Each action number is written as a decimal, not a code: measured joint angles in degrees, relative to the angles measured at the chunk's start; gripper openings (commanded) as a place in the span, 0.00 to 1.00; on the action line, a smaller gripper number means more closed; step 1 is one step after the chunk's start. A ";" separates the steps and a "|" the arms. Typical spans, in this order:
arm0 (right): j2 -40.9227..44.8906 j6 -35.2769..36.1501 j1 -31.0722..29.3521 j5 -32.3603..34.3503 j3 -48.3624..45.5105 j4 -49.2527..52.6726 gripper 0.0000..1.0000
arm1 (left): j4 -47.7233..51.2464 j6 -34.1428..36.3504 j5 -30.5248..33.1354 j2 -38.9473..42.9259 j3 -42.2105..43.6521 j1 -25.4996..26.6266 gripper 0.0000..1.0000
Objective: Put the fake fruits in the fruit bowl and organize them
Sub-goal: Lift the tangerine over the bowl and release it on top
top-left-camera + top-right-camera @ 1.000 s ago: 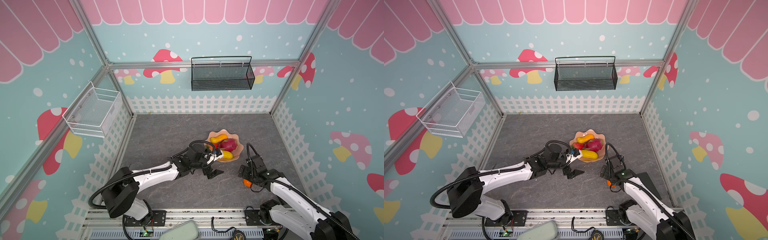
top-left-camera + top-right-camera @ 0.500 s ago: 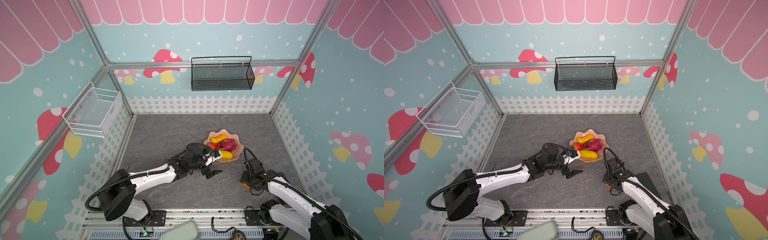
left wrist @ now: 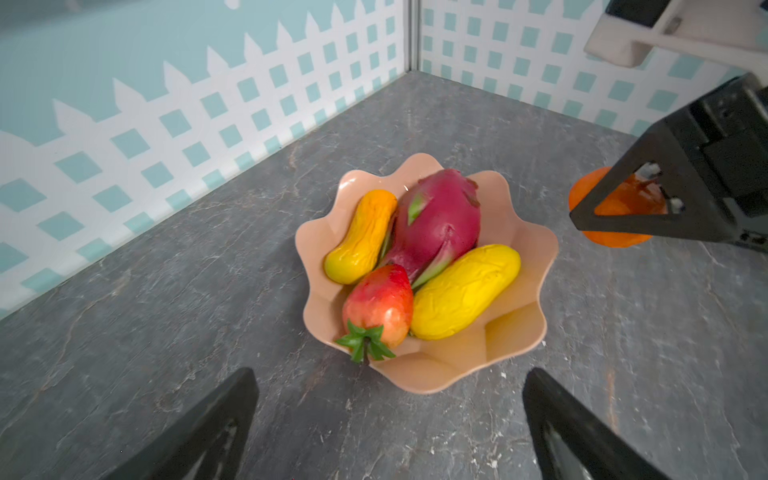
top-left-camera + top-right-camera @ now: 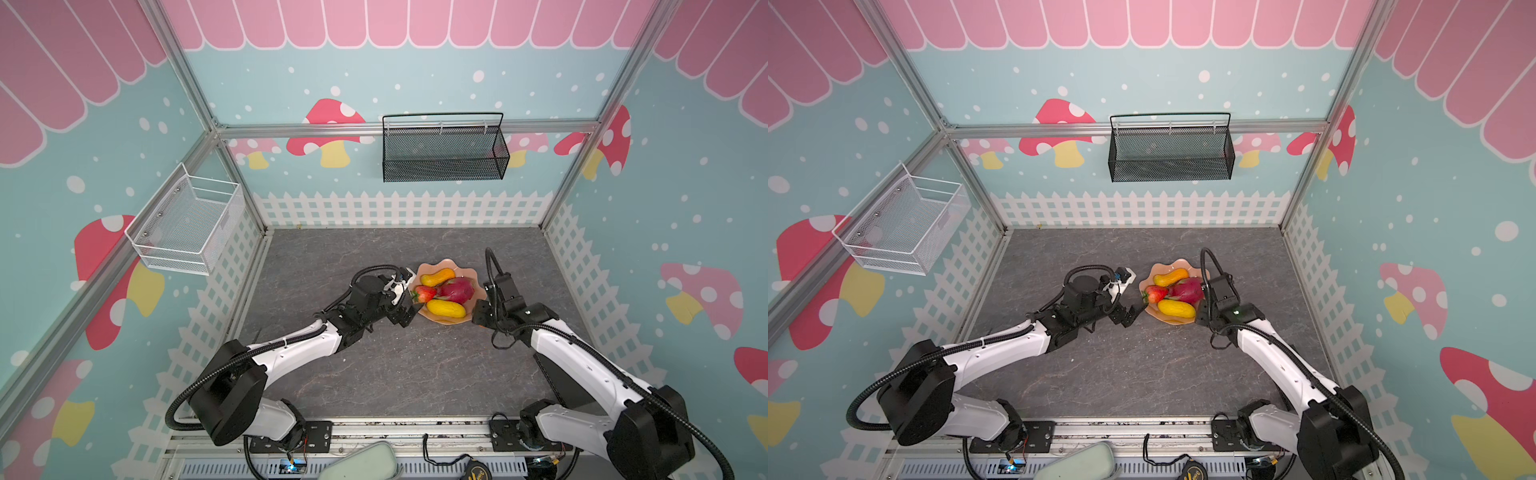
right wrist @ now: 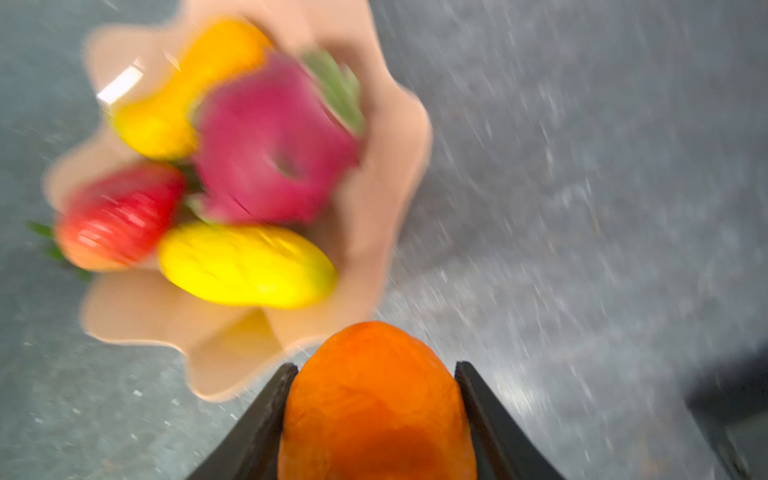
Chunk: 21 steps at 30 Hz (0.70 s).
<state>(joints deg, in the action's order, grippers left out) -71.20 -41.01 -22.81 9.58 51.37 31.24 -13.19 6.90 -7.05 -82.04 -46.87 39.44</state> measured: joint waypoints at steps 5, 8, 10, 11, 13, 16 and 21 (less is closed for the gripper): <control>-10.69 7.69 0.42 -4.15 8.00 -4.79 0.51 | -1.31 -3.23 0.57 -0.09 0.00 -0.04 0.99; -18.95 12.15 0.37 -7.85 16.79 -5.29 0.51 | -1.53 -4.42 1.95 -0.15 0.00 -0.04 0.99; -23.58 14.60 0.28 -9.88 22.60 -6.05 0.51 | -1.79 -5.03 2.89 -0.15 0.00 -0.17 0.99; -25.66 15.76 0.22 -10.75 25.42 -6.21 0.51 | -1.88 -5.27 3.28 -0.15 0.02 -0.28 0.99; -28.85 17.53 0.11 -12.46 29.57 -6.36 0.51 | -2.03 -5.66 4.09 -0.13 0.09 -0.50 0.99; -33.07 19.54 -0.31 -14.29 34.03 -5.81 0.51 | -2.21 -6.14 5.14 0.28 0.96 -0.92 0.99; -36.59 21.09 -1.75 -16.02 34.93 -3.39 0.51 | -2.25 -6.56 6.05 1.66 3.04 -1.53 0.99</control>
<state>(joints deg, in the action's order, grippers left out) -107.79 -19.92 -24.56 -6.44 86.30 27.86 -15.44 0.34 -0.99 -80.38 -43.83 37.91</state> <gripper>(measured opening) 0.566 0.992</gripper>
